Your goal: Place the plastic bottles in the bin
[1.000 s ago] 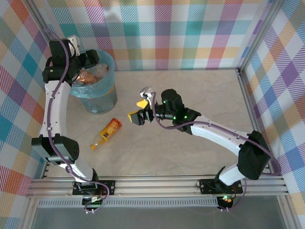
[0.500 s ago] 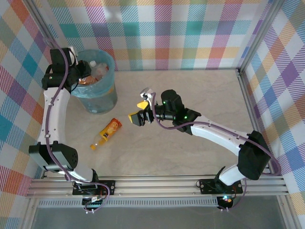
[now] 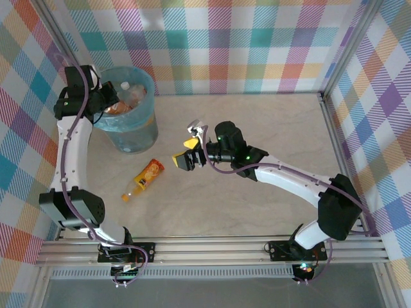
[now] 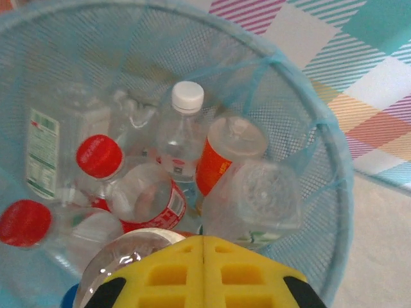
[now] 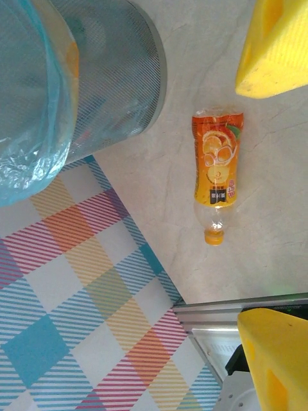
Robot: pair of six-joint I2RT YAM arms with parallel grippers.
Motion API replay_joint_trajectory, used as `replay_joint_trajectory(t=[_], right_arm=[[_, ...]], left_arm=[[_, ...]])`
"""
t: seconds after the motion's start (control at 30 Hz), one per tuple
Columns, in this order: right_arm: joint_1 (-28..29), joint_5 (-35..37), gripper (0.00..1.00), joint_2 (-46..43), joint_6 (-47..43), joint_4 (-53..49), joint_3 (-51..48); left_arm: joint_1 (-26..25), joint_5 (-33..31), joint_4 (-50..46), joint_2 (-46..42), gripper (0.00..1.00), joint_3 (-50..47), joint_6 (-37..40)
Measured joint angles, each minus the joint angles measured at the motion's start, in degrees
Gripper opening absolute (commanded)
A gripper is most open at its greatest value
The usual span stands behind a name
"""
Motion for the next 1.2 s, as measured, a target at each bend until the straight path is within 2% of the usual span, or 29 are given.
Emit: replay_joint_trajectory(t=[0.37,0.57,0.73,0.93,1.0,1.03,1.17,1.2], right_arm=[[0.00,-0.39,0.85,1.20,0.39,0.02,0.11],[0.00,-0.59,0.85,1.95,1.07,-0.33,0.22],[0.00,-0.59,0.86,2.51,1.09,-1.03,1.25],[0.17,-2.01,0.95,5.20,-3.52,-5.11,5.84],[0.46,-2.78,0.96,6.25,-7.08,-7.45,7.89],[0.66,-3.06,0.96,6.84,-8.85,-8.39,8.81],[1.66,-4.68,0.98,8.79,-16.11,-10.43,10.58],[1.92,-5.27,0.98,9.33,-18.21,-10.73,10.84]], left_arm=[[-1.25,7.80,-0.22,10.91,0.00,1.92,-1.60],[-1.64,8.11,-0.66,12.35,0.00,3.08,-1.79],[-1.75,7.61,-5.09,12.48,0.02,7.52,-1.77],[-2.12,4.35,-6.32,5.70,0.24,7.65,-1.05],[-2.12,3.10,-5.84,0.24,0.34,5.16,-0.46],[-2.14,2.60,-5.51,-3.02,0.35,3.34,-0.35],[-2.29,0.68,-3.98,-16.50,0.50,-5.16,0.22],[-2.29,0.31,-3.26,-19.96,0.57,-7.96,0.46]])
